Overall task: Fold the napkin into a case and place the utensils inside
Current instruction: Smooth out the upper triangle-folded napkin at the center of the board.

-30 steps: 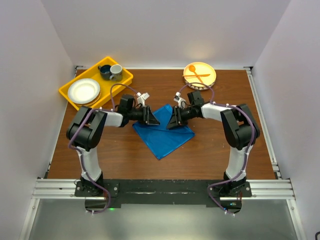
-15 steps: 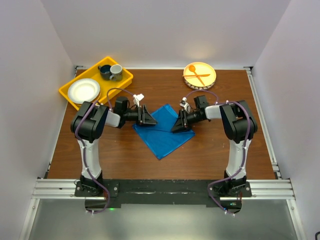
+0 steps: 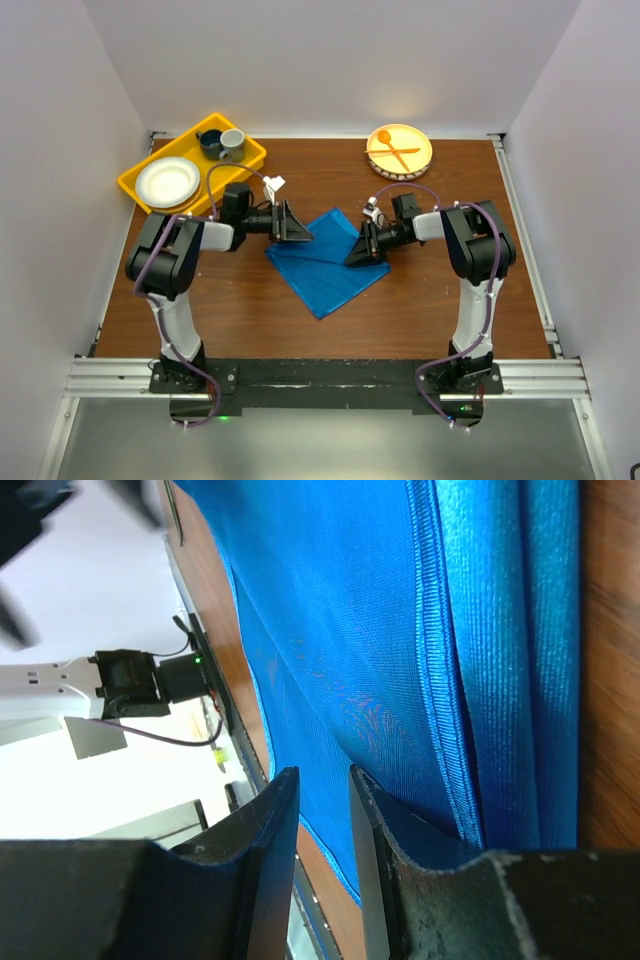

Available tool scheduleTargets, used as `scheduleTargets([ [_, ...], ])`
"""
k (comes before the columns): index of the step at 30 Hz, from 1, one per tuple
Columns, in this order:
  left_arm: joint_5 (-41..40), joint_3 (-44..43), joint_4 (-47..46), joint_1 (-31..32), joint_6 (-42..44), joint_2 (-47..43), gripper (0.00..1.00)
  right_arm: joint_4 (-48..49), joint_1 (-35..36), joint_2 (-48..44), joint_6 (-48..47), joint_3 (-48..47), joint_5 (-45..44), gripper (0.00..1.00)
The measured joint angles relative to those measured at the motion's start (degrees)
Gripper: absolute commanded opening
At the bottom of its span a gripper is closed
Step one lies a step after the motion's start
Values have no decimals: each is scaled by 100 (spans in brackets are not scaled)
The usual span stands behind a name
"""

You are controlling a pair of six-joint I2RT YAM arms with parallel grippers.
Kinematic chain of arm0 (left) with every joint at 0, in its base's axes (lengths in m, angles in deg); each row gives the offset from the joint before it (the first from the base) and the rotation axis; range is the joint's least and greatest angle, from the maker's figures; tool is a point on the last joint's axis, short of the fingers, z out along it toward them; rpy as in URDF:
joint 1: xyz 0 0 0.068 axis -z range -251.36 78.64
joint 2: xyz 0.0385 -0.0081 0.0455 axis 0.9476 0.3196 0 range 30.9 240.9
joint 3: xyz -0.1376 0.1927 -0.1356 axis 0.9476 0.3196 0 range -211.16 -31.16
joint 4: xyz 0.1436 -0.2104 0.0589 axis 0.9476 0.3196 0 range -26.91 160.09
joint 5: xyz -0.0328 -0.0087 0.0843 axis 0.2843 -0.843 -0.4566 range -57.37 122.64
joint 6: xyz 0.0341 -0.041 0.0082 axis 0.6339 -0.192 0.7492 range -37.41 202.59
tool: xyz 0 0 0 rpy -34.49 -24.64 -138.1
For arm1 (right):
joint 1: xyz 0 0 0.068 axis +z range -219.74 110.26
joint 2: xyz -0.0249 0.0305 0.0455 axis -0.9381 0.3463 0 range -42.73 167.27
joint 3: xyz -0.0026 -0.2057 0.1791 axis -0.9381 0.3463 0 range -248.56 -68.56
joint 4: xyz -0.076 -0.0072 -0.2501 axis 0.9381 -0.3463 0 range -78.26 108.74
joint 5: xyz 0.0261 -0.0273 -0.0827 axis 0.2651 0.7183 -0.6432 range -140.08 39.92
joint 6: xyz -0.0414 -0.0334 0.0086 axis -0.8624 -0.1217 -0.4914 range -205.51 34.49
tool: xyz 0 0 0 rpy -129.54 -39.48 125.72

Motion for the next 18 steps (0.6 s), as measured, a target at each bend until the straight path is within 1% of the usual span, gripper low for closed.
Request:
scheduleTargets([
  [3, -22, 20, 146, 13, 133, -402, 72, 2, 0, 0, 13, 0, -2, 33],
  [6, -76, 101, 181, 13, 192, -479, 72, 4, 0, 0, 20, 0, -2, 32],
  [14, -372, 302, 498, -129, 352, 39, 71, 0, -4, 7, 28, 0, -4, 33],
  [18, -260, 229, 603, -361, 407, 212, 70, 4, -28, 61, 28, -2, 46, 33],
])
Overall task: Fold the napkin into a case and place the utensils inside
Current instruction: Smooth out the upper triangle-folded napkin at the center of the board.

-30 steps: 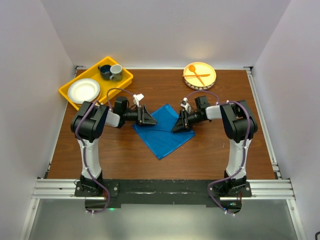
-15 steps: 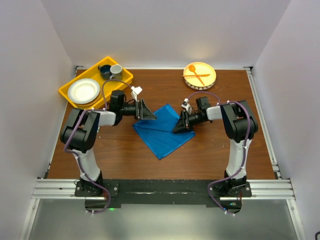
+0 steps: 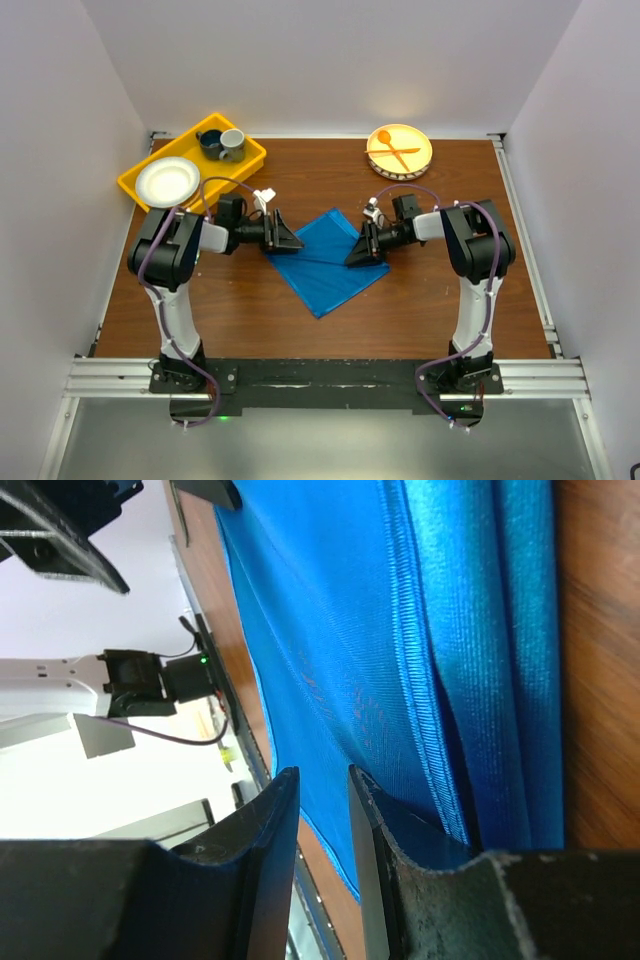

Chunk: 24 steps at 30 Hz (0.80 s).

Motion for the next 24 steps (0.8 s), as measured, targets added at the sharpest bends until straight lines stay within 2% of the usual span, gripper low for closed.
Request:
scheduleTargets([
  [8, 70, -83, 136, -46, 129, 50, 70, -55, -46, 50, -44, 0, 136, 33],
  [15, 151, -96, 151, -28, 247, -28, 70, -326, -55, -76, -155, -2, 162, 39],
  [20, -2, -96, 415, 201, 452, -538, 68, -407, 109, -546, 13, 0, -184, 47],
  [24, -136, -63, 254, 719, 369, -1156, 72, 63, 422, -1154, 562, 2, -361, 57],
])
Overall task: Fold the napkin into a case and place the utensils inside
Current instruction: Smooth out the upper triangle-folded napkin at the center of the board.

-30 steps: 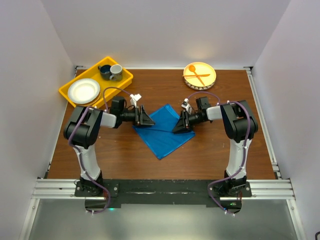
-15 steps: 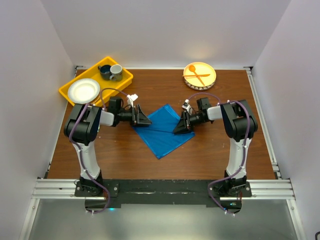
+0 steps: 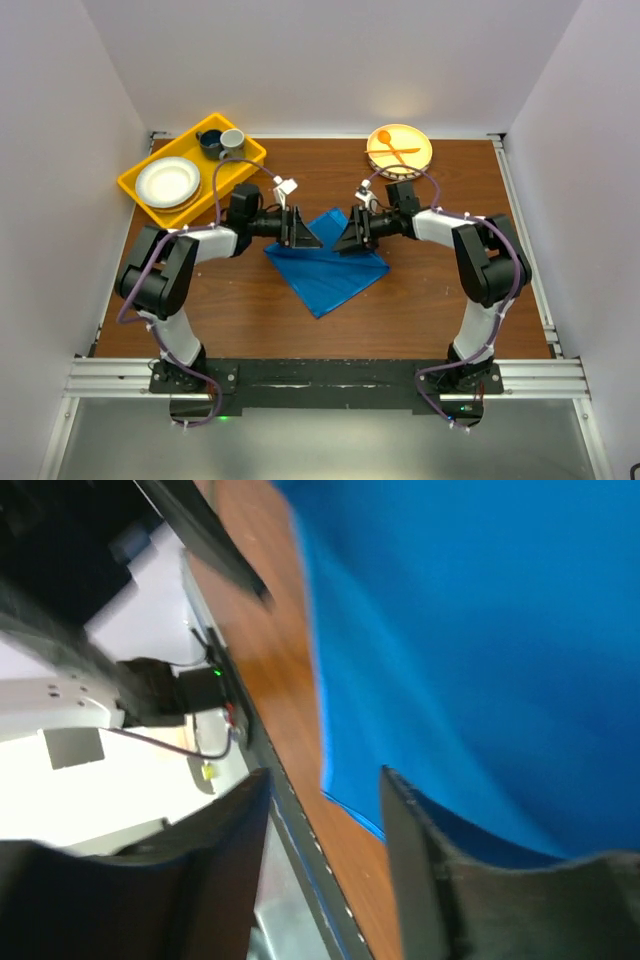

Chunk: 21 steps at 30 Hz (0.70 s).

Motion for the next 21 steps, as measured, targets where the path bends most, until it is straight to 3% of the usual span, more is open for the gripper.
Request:
scheduleTargets([
  [4, -105, 166, -555, 348, -474, -11, 73, 422, 232, 20, 409, -4, -55, 58],
  [10, -356, 267, -1088, 341, -1097, 704, 73, 560, 236, 614, 549, -2, -166, 58],
  [21, -129, 267, -1283, -186, -1351, 1292, 73, 457, -372, 935, 284, 203, 393, 55],
])
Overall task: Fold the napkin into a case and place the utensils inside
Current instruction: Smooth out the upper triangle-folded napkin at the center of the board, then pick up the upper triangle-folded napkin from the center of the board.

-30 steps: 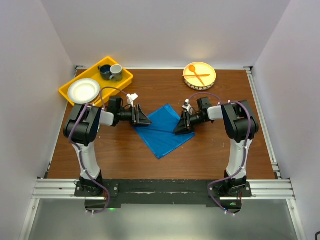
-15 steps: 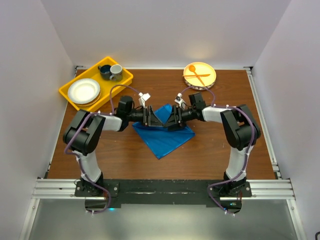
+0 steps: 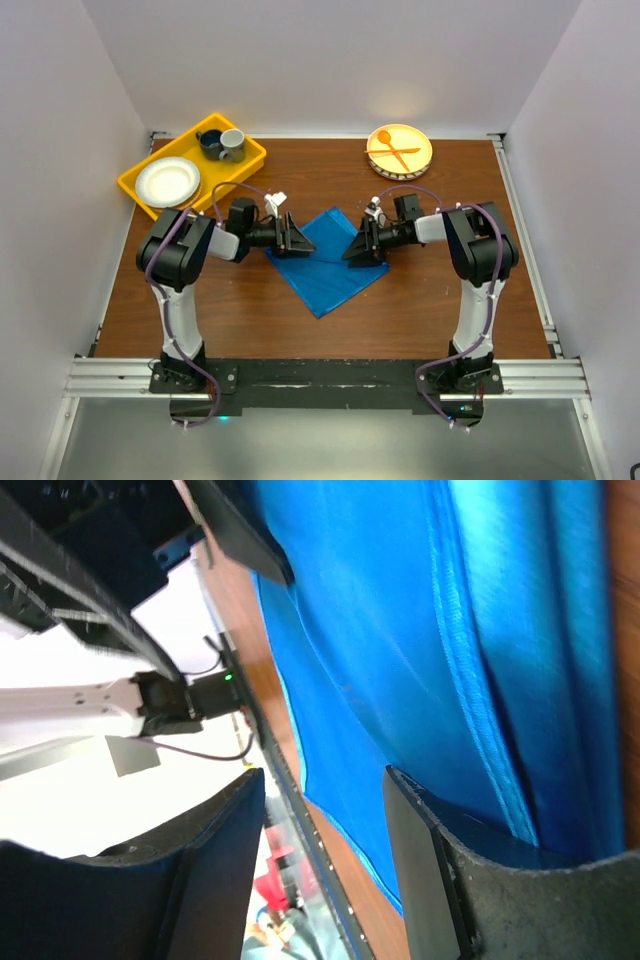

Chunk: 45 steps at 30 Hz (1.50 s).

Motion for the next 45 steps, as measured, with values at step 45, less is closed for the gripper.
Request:
scheduleTargets([
  [45, -1993, -2004, 4850, -52, 5018, -1198, 41, -1930, 225, -387, -2474, -765, -1694, 22],
])
